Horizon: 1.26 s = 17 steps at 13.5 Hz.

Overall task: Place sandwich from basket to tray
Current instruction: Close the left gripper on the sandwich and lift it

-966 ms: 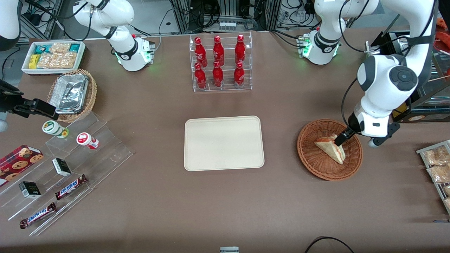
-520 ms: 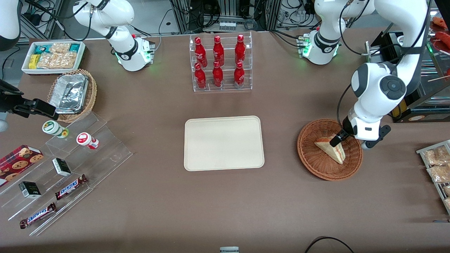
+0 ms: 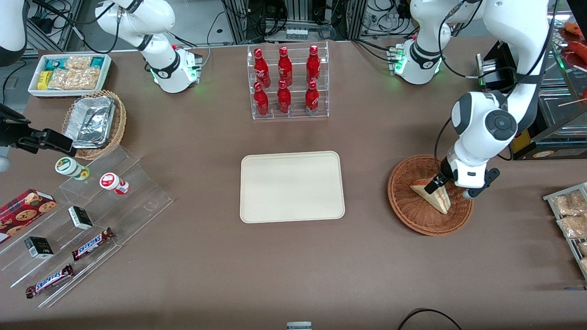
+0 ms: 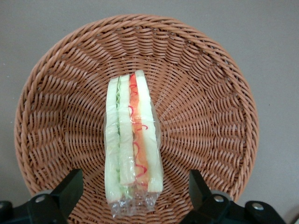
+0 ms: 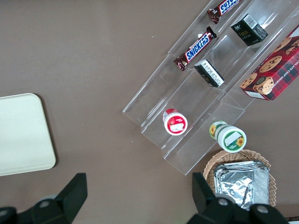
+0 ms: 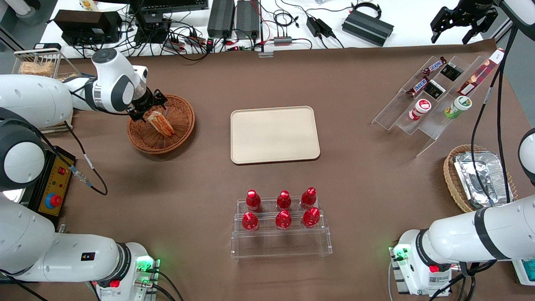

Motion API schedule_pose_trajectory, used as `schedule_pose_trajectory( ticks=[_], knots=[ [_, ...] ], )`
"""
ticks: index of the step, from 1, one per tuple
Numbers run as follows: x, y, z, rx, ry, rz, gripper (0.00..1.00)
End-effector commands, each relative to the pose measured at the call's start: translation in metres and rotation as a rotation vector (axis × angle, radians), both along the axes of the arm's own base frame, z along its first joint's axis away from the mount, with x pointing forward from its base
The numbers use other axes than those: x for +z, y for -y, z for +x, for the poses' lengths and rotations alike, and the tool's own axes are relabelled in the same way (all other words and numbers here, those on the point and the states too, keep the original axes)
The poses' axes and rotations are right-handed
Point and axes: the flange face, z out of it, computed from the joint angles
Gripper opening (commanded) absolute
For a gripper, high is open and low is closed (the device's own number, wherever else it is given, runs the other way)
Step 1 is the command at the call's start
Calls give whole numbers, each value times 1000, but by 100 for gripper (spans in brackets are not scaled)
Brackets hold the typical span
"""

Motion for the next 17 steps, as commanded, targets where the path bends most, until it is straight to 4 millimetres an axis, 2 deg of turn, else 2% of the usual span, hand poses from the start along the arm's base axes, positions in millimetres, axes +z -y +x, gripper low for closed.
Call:
schedule_pose_trajectory(
  ticks=[1,4,5,6,7,8,9,10,12,14,15,17],
  knots=[
    [-17,1,-1,14,16,1,100],
    [-30,-1,-2,18,-5,2,100],
    [-30,-1,-1,18,-5,2,96],
    [-30,-1,-1,20,-5,2,80],
    [-31,-1,-1,20,-7,2,43],
    [-31,-2,0,20,-7,2,22],
    [-31,-2,0,20,-7,2,7],
    [-31,-2,1,18,-5,2,0],
    [-26,-1,6,14,7,1,0],
    [-9,2,14,1,24,3,0],
    [4,8,17,-17,8,9,0],
    [41,31,33,-84,-42,20,0]
  ],
)
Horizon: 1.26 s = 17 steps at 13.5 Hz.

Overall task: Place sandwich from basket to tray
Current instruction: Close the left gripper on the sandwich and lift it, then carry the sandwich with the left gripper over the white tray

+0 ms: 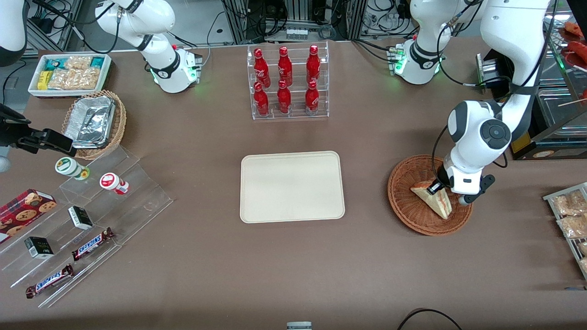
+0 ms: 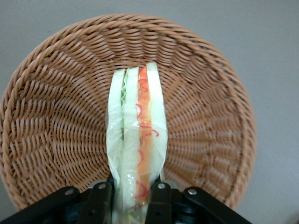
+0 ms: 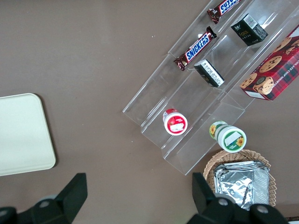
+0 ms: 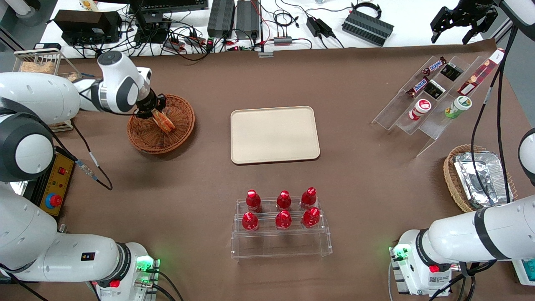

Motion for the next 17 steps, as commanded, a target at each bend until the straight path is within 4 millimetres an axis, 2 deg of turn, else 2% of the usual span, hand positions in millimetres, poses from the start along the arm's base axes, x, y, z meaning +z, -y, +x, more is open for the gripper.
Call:
schedule_pose_trajectory(
  ticks=[1,3,5,7,8,10,12,14,16,17],
  knots=[
    [58,38,21,-86,-33,22,0],
    [93,62,27,-123,-51,26,0],
    [123,108,30,-189,-32,23,0],
    [132,149,25,-246,-16,17,0],
    [128,182,17,-293,-11,15,0],
    [131,231,13,-358,8,3,0],
    [126,293,-5,-447,16,-3,0],
    [111,329,-7,-488,12,-9,0],
    [80,371,-26,-551,-16,-1,0],
    [71,386,-29,-570,-10,-5,0]
  ],
)
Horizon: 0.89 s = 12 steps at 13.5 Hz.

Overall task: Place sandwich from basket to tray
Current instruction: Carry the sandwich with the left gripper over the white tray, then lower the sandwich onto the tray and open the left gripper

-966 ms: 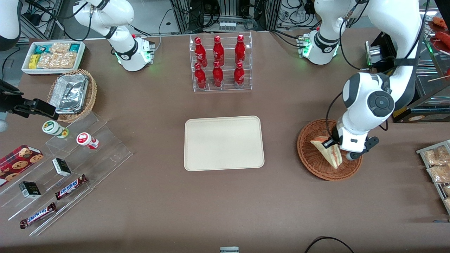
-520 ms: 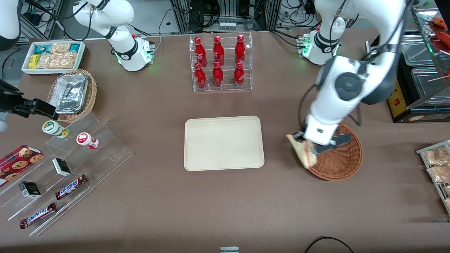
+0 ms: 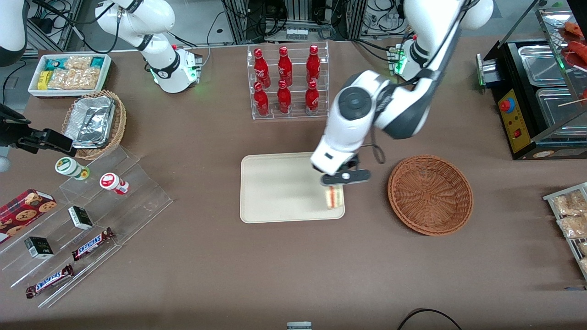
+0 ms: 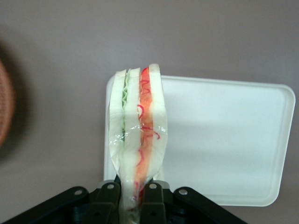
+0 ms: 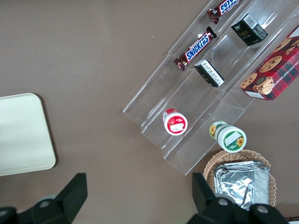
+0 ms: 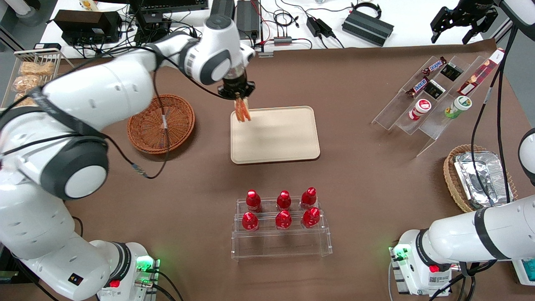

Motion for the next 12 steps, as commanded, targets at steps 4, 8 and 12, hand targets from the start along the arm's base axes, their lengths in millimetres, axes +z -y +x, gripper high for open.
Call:
schedule_pose_trajectory(
  ticks=[4,8,12],
  knots=[
    [-67,66,-12,-78,18,-8,0],
    [-91,92,-22,-108,18,-13,0],
    [-100,107,-37,-118,15,0,0]
  ],
)
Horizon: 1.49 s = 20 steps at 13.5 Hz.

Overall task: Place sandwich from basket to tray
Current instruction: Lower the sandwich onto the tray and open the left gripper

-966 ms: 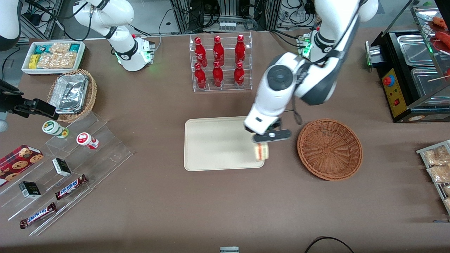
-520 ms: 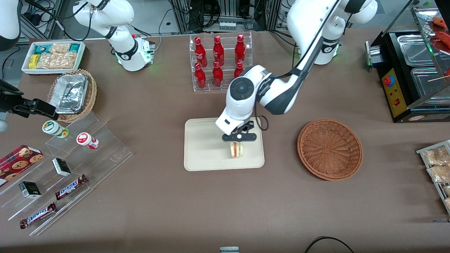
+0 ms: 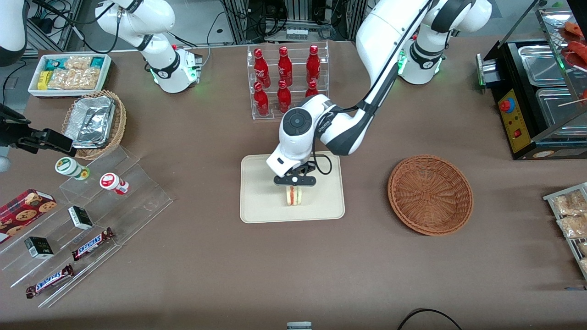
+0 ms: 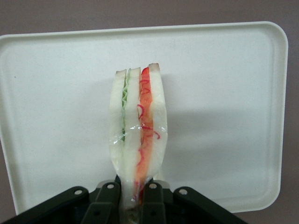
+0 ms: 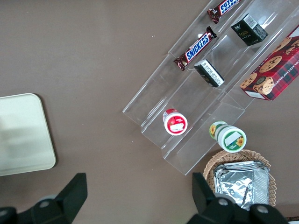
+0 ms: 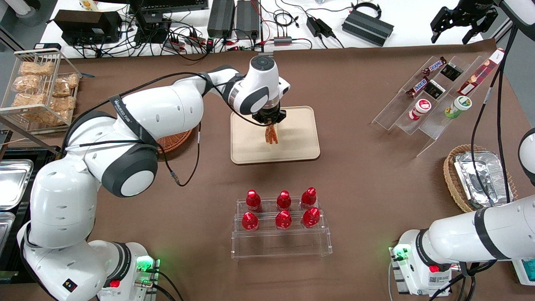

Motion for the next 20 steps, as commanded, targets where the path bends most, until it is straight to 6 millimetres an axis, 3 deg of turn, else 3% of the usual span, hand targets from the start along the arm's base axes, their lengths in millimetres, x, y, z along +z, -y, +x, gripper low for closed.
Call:
schedule_pose_trajectory(
  ticks=[1,8,9,10,14,17,20],
  knots=[
    [-5,14,-6,-9,25,27,0],
    [-40,14,-8,-4,29,66,3],
    [-41,13,-8,-2,29,69,44],
    [-40,13,-7,-3,31,68,97],
    [-18,13,-3,5,49,48,100],
    [37,8,2,23,76,20,100],
    [102,-30,25,110,89,15,100]
  ],
)
